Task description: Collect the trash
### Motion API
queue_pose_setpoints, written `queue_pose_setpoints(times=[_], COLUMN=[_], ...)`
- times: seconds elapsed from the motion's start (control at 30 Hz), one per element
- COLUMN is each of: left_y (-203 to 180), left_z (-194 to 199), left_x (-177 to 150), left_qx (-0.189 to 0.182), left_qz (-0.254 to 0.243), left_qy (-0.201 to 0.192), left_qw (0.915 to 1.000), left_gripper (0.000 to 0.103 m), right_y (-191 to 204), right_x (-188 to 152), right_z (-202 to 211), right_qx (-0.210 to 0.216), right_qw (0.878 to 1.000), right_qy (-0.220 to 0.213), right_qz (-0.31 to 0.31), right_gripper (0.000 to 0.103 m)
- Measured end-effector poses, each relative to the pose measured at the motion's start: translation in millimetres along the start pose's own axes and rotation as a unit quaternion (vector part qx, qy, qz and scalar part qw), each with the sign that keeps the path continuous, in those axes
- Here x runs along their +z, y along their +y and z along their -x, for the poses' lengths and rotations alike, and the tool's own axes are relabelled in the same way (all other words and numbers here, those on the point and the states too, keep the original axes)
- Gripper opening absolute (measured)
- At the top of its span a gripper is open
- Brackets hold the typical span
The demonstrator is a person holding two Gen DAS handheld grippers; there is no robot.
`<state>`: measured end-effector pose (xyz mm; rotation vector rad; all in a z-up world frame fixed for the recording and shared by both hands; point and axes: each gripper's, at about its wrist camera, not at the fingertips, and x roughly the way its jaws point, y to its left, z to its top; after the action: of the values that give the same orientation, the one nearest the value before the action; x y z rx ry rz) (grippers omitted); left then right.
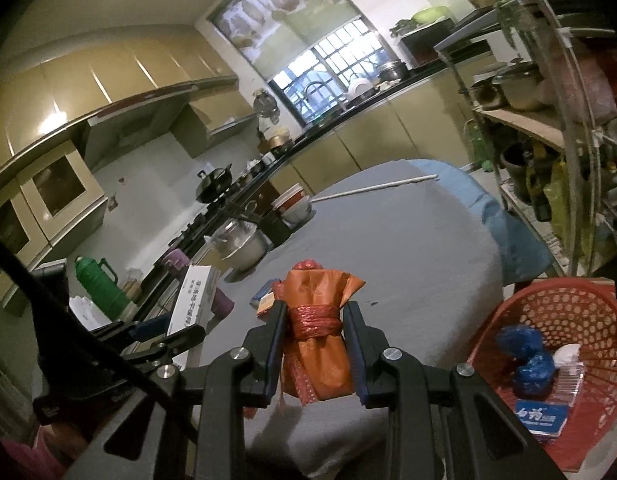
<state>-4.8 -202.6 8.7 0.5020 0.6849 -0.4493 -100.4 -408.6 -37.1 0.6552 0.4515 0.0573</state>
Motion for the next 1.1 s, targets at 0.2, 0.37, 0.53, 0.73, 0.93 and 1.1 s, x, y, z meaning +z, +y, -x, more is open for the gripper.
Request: queue_pose_setpoints(times=[0.2,0.37,0.53,0.73,0.93,1.1], left_y=[-14,-27,-38,-52,-65,-75], left_z=[3,5,6,6,6,5], left_x=[6,11,14,17,20,21], left_qx=[-0.005,-0.011,-0.017,-0.023,-0.030,-0.035], left_qz=[-0.017,-0.029,-0.039,-0.052,-0.064,-0.073], left_qy=[-0.007,-0.010,-0.013,-0.016,-0.017,-0.016], left_qw=[0.9998,0.9995,0.9990,0.9982,0.9973,0.9966], left_gripper=[0.047,0.047,0.047,0.047,0.047,0.047], right_y=[-13,-21,-28,-38,-46,-53], right_x=[4,5,6,8,10,10], right_z=[15,26,34,45,54,61], right_qx=[-0.011,-0.018,-0.028,-0.035,-0.042,-0.047], right_qw=[1.000,0.999,0.999,0.998,0.997,0.997], right_qy=[-0.014,-0.022,-0.029,-0.038,-0.044,-0.049], right_qz=[-0.009,-0.016,-0.022,-0.030,-0.038,-0.043], right_gripper=[0.031,0.031,0.031,0.031,0.031,0.031])
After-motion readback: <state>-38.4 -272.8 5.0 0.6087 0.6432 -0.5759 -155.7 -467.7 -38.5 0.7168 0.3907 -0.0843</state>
